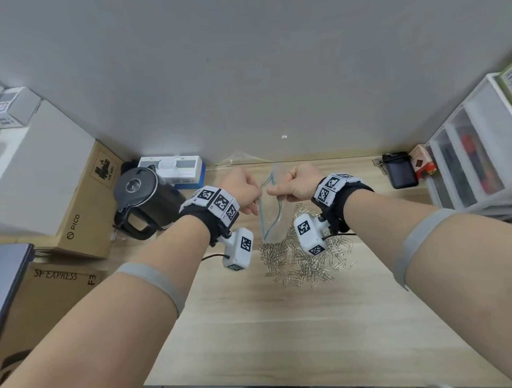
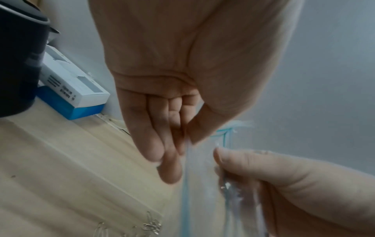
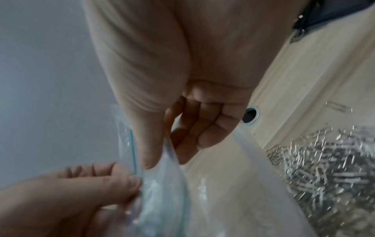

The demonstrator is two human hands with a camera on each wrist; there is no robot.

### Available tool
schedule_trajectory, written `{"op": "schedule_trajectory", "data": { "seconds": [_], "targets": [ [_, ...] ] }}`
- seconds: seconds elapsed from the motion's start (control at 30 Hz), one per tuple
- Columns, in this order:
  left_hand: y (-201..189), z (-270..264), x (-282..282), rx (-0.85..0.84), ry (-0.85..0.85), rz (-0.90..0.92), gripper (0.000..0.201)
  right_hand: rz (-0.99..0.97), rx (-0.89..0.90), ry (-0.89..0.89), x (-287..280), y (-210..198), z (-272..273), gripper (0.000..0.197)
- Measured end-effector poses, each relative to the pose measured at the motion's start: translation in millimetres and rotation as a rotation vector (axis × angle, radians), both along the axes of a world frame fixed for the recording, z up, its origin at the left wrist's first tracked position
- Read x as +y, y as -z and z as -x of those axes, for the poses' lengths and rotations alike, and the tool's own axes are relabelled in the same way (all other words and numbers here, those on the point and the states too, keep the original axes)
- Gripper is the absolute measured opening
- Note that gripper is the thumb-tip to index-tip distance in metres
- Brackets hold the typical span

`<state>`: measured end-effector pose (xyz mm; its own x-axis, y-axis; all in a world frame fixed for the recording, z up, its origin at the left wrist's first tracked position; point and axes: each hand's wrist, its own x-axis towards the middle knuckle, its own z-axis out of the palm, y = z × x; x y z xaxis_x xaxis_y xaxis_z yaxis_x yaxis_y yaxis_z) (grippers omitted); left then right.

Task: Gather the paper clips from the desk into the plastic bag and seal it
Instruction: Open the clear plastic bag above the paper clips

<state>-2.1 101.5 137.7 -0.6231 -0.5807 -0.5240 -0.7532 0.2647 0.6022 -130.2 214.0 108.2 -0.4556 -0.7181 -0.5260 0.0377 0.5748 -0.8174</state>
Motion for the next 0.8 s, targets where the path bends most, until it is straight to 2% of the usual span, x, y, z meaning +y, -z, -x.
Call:
{"op": "schedule_trajectory", "data": {
  "seconds": [0.1,0.2,0.33,0.4,0.47,0.63,0.8],
  "targets": [
    [2.7,-8.5,-7.7,-0.012,-0.055,0.133,0.004,-0.125,0.249,-0.058,6.5,0.6,9.0,0.027],
    [4.5,-19.4,-17.9,-0.027,-0.049,0.257,0.005,-0.153,0.337,-0.075,11.7,-0.2,17.7,0.019],
    [6.7,-24.9,-25.7,-0.056,0.136,0.432,0.006,-0.184,0.413,-0.169,11.4,1.3,22.1,0.021],
    [5.8,-22.4,-27.7,-0.049,0.206,0.465,0.014,-0.226,0.454,-0.197,8.7,0.9,23.3,0.023],
    [0.7,-19.2,-29.5,0.0,0.153,0.436,0.015,-0.252,0.451,-0.201,4.5,-2.1,24.4,0.024],
    [-18.0,-13.3,-31.2,0.26,-0.001,0.163,0.015,-0.187,0.204,-0.15,-2.6,-18.4,18.7,0.035],
    [-31.2,-6.2,-28.8,0.407,-0.017,0.027,0.007,-0.155,0.17,-0.116,-8.3,-27.0,19.2,0.024]
  ]
}}
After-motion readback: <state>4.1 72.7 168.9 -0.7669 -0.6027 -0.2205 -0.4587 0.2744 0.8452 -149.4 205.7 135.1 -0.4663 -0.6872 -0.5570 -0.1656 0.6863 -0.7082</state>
